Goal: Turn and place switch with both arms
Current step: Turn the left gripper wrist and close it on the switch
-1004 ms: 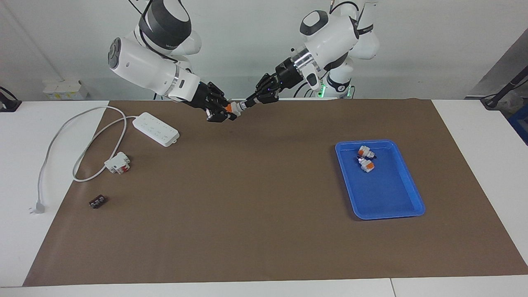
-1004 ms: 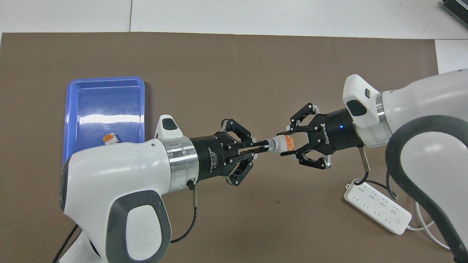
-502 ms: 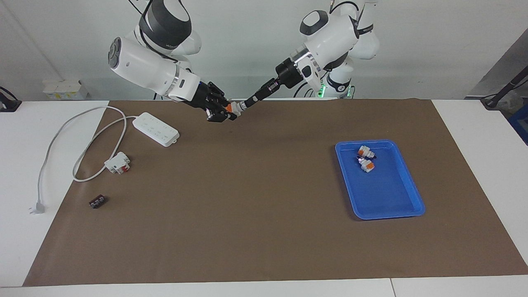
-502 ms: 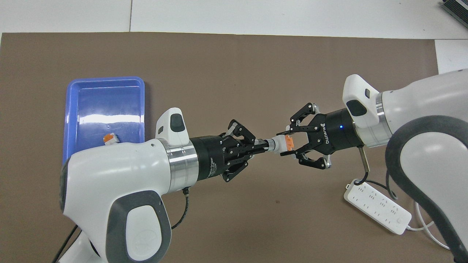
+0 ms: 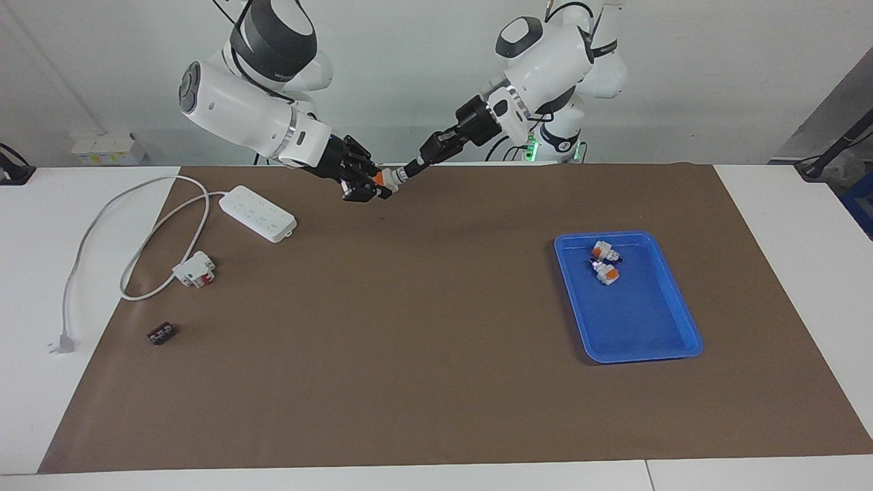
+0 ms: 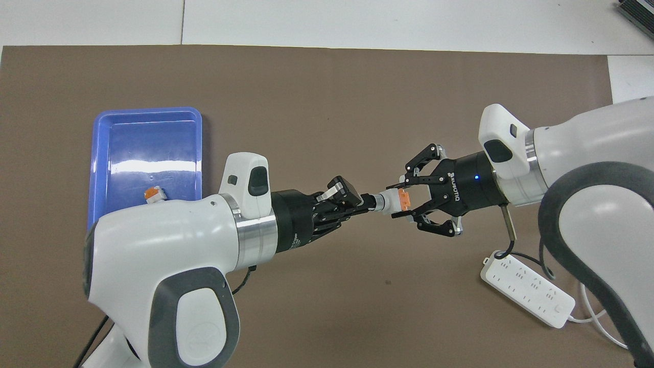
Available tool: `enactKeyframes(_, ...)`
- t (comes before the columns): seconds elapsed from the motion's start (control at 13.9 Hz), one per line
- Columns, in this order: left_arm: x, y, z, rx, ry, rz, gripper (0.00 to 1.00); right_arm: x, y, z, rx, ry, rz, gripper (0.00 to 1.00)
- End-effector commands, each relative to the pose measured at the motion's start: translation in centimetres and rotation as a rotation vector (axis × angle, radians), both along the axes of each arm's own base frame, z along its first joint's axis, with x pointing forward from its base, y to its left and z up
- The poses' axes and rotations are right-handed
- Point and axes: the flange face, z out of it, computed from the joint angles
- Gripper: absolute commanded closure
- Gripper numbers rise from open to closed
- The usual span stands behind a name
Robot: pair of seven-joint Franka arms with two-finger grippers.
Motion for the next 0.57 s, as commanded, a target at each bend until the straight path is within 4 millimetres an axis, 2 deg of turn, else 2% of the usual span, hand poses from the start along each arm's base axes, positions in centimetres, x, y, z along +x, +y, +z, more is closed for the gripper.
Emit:
enactKeyframes(0.0,-0.66,-0.24,0.03,0.034,-0.153,-0.104,1.0,-0.15,-0.38,0.76,0.008,-0.014,-0.041,1.0)
enactKeyframes(0.5,-0.48,-0.44,0.57,0.082,-0.422,-0.253,1.0,-0.38,-0.5,0.92,0.003,-0.02,-0.039,1.0)
